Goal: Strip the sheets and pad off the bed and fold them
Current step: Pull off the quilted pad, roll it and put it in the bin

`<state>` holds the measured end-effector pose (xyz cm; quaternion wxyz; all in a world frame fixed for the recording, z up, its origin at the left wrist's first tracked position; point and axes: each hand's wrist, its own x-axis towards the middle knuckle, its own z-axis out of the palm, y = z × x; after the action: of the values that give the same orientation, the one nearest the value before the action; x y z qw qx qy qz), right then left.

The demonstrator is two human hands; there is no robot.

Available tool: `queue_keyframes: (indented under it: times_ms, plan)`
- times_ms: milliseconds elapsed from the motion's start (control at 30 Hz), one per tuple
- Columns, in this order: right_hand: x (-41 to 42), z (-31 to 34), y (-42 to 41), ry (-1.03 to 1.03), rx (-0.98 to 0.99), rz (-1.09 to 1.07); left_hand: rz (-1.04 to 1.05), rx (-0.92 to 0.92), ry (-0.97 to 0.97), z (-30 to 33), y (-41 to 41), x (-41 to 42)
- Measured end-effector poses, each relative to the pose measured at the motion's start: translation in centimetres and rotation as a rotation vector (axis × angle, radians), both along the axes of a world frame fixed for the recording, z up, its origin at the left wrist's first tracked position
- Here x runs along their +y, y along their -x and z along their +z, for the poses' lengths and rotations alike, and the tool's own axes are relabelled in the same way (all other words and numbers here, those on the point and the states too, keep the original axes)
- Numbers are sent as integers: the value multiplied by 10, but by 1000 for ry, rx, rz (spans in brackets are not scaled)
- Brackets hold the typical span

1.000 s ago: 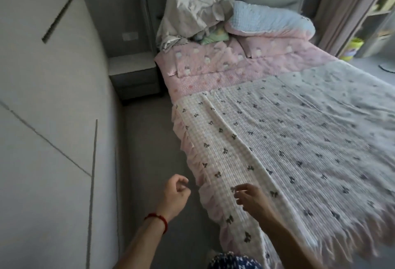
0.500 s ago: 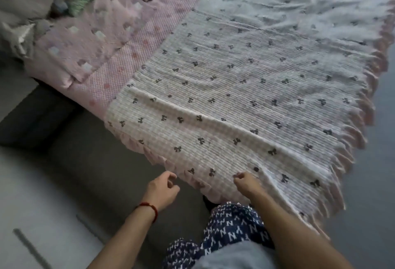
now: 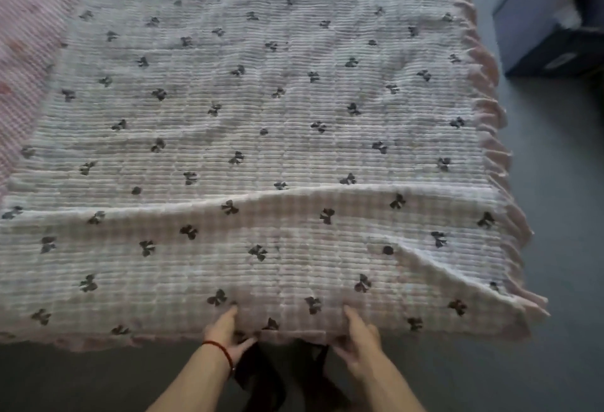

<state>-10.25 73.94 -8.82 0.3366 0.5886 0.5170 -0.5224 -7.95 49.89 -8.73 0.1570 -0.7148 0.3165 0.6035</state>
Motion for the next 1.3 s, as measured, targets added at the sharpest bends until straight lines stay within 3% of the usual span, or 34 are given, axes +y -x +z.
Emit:
queue_keyframes:
  times_ms: [100,233,333,433,500,533,600,667,733,900,1000,1100,1200,1300]
  plan:
    - [-22,-28,-3,-164,149,-104,45,-11,138,-35,-11,5]
    - [-17,-1,-24,-341,166,-73,-81,-78,318,-31,-56,13]
    - [-4,-6,-48,-292,116,-71,-193,-91,292,-25,-87,7]
    - [-3,-4,-52,-307,54,-25,-227,-90,32,-15,-77,-3]
    - [-5,3,-35,-496,65,154,-442,-194,-92,-4,-62,-23]
    - [-8,12,-23,-604,182,305,-588,-262,-37,4,-55,-38]
    - [-5,24,-1,-706,481,711,-963,-363,333,18,-43,-74]
    - [13,13,13,-681,503,1087,-1076,-266,656,34,-31,-120]
    - [34,1,19,-612,302,1271,-1048,-154,782,45,-13,-165]
    - [-28,6,39,-598,51,1351,-1043,-220,761,37,-8,-273]
    - [-94,21,36,-549,252,1664,-993,-241,727,31,-10,-314]
    - [-154,28,28,-361,272,1918,-925,-288,728,20,-13,-354]
    - [-200,40,16,-207,285,1946,-879,-272,713,14,-22,-402]
    - [-216,71,2,-78,422,1757,-842,-182,682,11,-24,-439]
